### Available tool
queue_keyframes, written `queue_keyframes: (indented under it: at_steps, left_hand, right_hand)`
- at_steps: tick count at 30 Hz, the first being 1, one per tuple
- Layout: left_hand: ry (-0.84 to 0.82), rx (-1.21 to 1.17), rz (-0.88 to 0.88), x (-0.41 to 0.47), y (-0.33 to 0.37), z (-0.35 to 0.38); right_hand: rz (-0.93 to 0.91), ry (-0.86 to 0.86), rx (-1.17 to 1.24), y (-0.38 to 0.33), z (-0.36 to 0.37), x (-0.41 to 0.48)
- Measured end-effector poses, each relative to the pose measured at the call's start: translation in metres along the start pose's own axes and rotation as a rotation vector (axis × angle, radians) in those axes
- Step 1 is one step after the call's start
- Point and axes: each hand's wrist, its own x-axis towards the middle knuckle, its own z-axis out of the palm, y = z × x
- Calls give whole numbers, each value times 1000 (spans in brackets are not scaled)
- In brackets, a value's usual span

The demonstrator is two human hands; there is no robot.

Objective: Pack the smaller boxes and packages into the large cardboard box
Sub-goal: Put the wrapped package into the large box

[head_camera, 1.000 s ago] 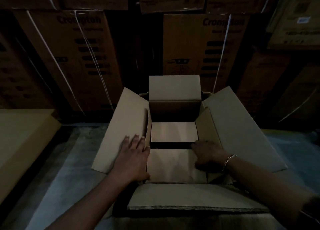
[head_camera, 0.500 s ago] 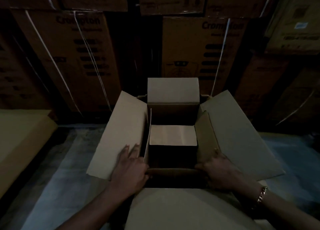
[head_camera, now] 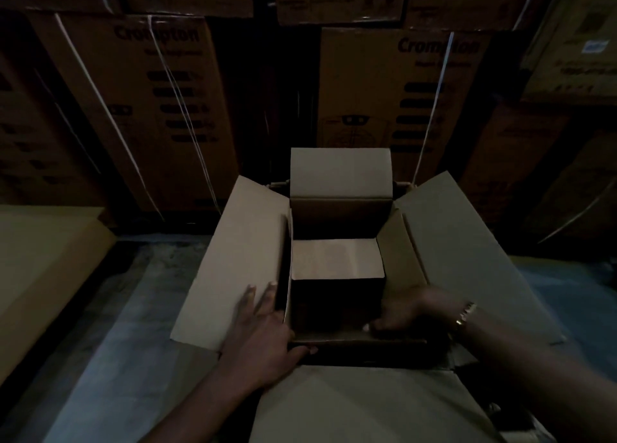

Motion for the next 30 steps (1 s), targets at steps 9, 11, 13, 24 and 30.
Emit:
queue_keyframes:
  at_steps: [9,11,13,24,30]
  left_hand:
    - [160,-194,-44,-6,3,-6]
    - [95,-233,-51,0,2,3]
    - [92,-226,-70,9,4,2]
    - [10,-187,-221,128,-7,-36]
    - [92,-430,-389,153,-15,-33]
  right_hand:
    - [16,-136,-85,-25,-9,91]
    - [-1,19,-136,-26,-4,102]
    - [27,137,-194,-21,1,111]
    - [54,420,-56,12,5,101]
    - [39,622,47,22,-5,95]
